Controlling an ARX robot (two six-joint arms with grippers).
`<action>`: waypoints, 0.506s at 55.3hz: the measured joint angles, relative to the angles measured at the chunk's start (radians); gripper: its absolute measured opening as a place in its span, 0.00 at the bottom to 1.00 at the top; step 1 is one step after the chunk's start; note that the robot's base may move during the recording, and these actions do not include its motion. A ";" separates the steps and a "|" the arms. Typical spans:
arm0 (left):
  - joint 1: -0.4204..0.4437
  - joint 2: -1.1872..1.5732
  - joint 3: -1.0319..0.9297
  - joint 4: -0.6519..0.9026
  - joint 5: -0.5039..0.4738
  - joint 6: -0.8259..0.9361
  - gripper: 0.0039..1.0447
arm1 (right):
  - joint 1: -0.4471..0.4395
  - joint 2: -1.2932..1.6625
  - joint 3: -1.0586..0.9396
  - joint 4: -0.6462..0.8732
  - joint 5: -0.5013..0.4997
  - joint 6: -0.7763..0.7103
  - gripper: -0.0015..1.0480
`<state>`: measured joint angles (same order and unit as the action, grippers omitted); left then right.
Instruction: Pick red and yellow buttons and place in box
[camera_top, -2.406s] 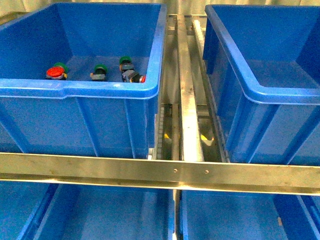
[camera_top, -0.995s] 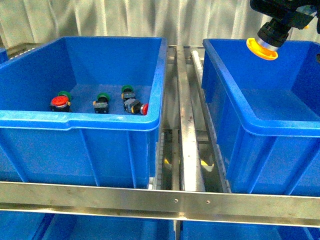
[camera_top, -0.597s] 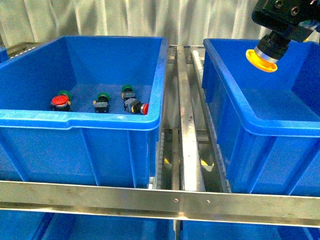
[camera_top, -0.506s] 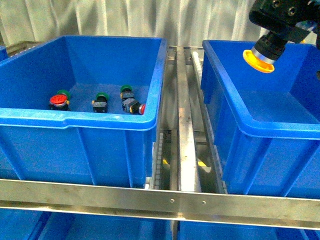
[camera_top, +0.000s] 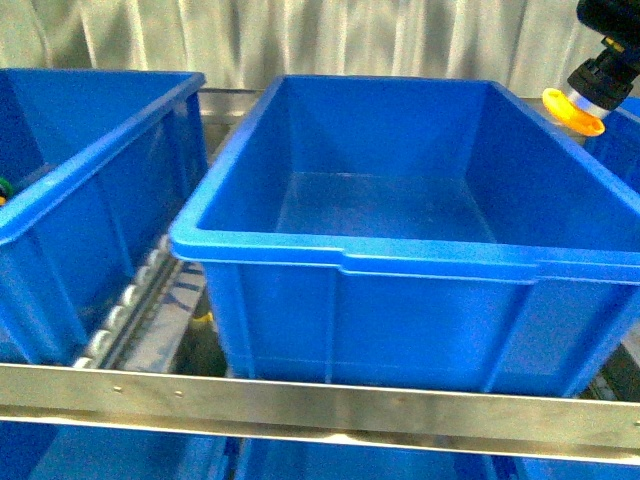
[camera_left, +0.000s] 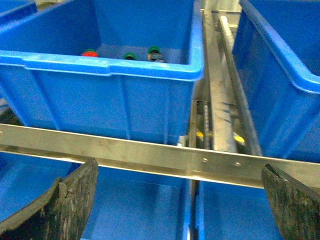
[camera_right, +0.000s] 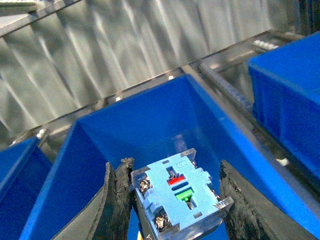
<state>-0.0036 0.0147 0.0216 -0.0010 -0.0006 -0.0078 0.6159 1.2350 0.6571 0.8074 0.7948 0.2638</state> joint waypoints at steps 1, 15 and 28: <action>0.000 0.000 0.000 0.001 0.000 0.000 0.93 | -0.002 -0.001 0.000 -0.002 -0.001 0.002 0.40; 0.000 0.000 0.000 0.001 0.000 0.000 0.93 | -0.037 -0.024 -0.028 -0.009 -0.009 0.031 0.40; 0.002 0.000 0.000 0.001 0.003 0.001 0.93 | -0.109 -0.014 -0.038 0.017 0.008 -0.004 0.40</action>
<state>-0.0017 0.0147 0.0216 -0.0002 0.0029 -0.0067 0.5072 1.2209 0.6193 0.8246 0.8028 0.2596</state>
